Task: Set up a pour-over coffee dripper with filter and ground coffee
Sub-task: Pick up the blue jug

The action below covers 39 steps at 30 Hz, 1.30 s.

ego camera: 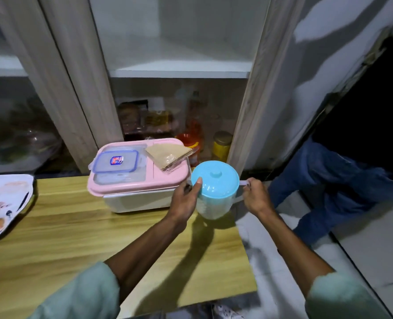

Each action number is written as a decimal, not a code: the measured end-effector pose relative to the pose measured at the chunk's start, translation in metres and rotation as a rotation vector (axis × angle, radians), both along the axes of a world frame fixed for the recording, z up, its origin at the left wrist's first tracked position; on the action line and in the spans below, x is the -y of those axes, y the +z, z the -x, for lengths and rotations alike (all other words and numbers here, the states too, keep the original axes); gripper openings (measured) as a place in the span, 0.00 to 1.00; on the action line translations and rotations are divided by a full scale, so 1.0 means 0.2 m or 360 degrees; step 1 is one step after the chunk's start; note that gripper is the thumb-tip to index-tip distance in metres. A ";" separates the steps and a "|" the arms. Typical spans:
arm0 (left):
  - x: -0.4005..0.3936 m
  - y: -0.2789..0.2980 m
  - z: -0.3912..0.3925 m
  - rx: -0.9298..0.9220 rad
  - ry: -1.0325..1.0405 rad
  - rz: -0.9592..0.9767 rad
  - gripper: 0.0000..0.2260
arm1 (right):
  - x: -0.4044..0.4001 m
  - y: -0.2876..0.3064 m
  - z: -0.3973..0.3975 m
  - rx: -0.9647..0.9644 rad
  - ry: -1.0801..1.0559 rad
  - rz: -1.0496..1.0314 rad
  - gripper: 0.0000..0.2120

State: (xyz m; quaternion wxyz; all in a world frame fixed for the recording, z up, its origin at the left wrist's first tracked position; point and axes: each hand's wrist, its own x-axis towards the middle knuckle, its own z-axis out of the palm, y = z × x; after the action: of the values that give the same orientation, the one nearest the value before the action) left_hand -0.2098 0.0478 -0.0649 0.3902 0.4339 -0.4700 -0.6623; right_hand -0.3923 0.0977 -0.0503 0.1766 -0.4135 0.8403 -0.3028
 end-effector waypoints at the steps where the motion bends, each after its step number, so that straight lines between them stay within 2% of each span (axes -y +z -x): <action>1: -0.03 0.01 -0.06 0.0000 -0.0013 0.0014 0.19 | -0.04 0.01 -0.06 -0.0025 -0.0006 0.0030 0.11; 7: -0.16 0.04 -0.58 0.0092 -0.0011 0.0136 0.12 | -0.23 0.02 -0.58 -0.0112 -0.0068 0.0044 0.12; 10: -0.22 0.03 -0.86 0.0126 -0.0003 0.0182 0.07 | -0.29 -0.01 -0.87 -0.0084 -0.0037 0.0057 0.08; 13: -0.26 0.01 -1.18 0.0188 0.0008 0.0172 0.11 | -0.32 -0.05 -1.17 -0.0078 0.0020 0.0074 0.16; 16: -0.29 -0.03 -1.47 0.0242 0.0071 0.0140 0.15 | -0.33 -0.10 -1.45 -0.0005 0.0101 0.0041 0.08; 20: -0.32 -0.09 -1.81 0.0278 0.0130 0.0119 0.18 | -0.32 -0.16 -1.77 0.0051 0.0210 0.0037 0.08; 25: -0.31 -0.17 -2.08 0.0313 0.0202 0.0109 0.18 | -0.30 -0.23 -2.02 0.0094 0.0298 0.0018 0.11; 30: -0.30 -0.23 -2.21 0.0239 0.0190 0.0024 0.08 | -0.27 -0.26 -2.14 0.0162 0.0321 0.0029 0.12; 32: -0.30 -0.22 -2.24 0.0240 0.0188 0.0003 0.08 | -0.26 -0.25 -2.16 0.0168 0.0328 0.0010 0.11; 35: -0.29 -0.18 -2.26 0.0471 0.0241 0.0042 0.10 | -0.24 -0.21 -2.14 0.0185 0.0395 -0.0091 0.11; 37: -0.26 -0.14 -2.27 0.0838 0.0242 0.0231 0.20 | -0.22 -0.16 -2.11 0.0121 0.0460 -0.0149 0.15; 39: -0.22 -0.06 -2.27 0.1133 0.0144 0.0437 0.25 | -0.18 -0.10 -2.10 -0.0031 0.0521 -0.0201 0.17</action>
State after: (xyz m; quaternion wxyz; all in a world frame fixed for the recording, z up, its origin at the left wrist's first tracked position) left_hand 0.2447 0.0918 -0.0778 0.2860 0.6006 -0.6408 -0.3832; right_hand 0.0268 0.1344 -0.0700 0.2410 -0.5359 0.7807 -0.2126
